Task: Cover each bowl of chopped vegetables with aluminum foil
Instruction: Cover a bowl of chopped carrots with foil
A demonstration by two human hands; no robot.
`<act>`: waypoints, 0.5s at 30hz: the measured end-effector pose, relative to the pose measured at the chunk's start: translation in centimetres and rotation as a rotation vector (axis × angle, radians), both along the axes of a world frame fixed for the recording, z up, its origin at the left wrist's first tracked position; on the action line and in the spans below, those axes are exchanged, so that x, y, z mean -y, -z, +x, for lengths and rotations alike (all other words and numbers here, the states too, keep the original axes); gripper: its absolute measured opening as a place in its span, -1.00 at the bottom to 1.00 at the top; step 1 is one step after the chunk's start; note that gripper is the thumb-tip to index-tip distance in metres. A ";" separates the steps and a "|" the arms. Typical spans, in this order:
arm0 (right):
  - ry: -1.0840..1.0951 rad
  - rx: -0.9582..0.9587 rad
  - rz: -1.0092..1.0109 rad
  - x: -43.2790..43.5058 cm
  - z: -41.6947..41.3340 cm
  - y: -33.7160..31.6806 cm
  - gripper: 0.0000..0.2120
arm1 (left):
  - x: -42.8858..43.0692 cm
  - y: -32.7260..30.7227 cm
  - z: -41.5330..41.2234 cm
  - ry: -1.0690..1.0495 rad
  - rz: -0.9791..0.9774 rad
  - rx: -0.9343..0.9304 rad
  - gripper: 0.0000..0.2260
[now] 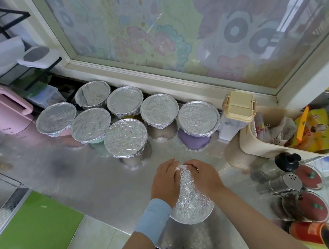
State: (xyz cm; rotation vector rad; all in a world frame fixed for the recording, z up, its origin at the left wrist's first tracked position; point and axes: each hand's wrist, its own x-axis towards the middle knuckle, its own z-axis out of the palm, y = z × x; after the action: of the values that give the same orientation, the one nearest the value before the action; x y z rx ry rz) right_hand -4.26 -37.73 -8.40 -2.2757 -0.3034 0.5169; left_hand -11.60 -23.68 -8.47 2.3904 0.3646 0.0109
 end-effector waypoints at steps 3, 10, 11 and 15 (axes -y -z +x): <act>0.029 -0.130 0.111 0.8 -0.2 0.1 -0.75 | 0.5 0.3 -1.5 -0.021 -0.063 -0.026 -0.66; 0.239 -0.243 0.258 0.6 -0.5 1.1 -0.76 | -0.4 -0.7 0.0 -0.176 -0.272 -0.027 -0.81; 0.244 -0.231 0.257 0.6 -0.6 1.0 -0.77 | -0.6 -0.8 0.0 -0.175 -0.286 -0.034 -0.82; 0.192 -0.144 0.156 0.7 -1.7 0.7 -0.78 | -0.9 -0.6 -0.3 -0.072 -0.235 -0.068 -0.78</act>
State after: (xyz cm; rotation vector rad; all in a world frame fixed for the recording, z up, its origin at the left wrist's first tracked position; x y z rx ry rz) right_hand -5.92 -38.40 -9.08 -2.0778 -0.0502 0.5350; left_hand -11.93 -22.74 -7.88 2.1483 0.4580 -0.0761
